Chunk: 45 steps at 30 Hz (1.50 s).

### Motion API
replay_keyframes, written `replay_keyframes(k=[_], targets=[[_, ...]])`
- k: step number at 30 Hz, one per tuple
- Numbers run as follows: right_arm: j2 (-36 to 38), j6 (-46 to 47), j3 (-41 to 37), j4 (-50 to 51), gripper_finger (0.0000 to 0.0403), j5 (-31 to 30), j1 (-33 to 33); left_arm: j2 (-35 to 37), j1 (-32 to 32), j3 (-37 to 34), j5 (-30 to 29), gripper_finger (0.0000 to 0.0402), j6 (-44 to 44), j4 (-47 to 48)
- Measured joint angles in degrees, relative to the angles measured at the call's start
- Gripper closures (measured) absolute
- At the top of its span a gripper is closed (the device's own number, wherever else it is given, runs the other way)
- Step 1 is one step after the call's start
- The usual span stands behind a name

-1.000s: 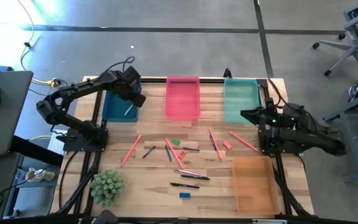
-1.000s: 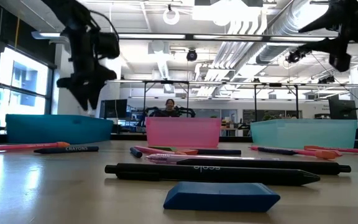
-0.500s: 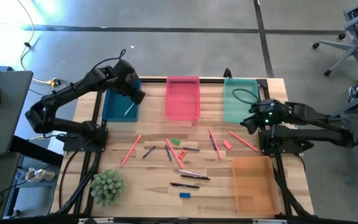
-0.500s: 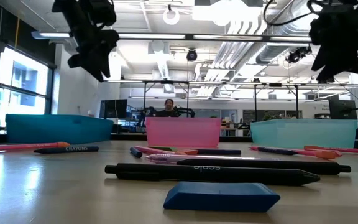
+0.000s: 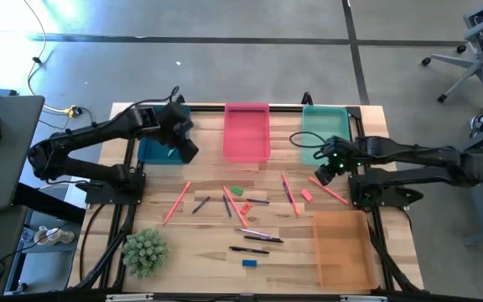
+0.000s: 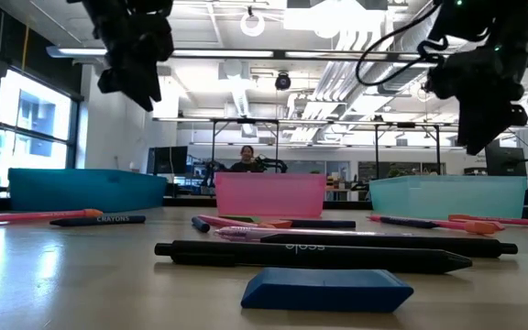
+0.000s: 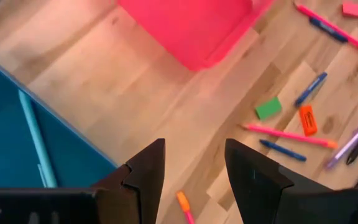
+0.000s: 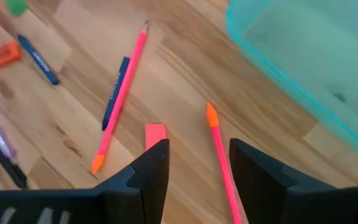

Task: Sort crayons/erasers/pens/pencils in bins
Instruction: Put the pink pencil into the green bin

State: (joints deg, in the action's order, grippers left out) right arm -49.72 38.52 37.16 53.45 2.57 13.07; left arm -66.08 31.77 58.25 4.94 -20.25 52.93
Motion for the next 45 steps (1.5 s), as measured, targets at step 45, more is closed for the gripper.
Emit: replay_keyframes(k=[45], targets=[[-34.78, 10.54, 0.18, -11.10, 0.0256, -8.24, -7.51, 0.04, -1.51, -1.25, -1.75, 0.0245, -0.61, -0.01]])
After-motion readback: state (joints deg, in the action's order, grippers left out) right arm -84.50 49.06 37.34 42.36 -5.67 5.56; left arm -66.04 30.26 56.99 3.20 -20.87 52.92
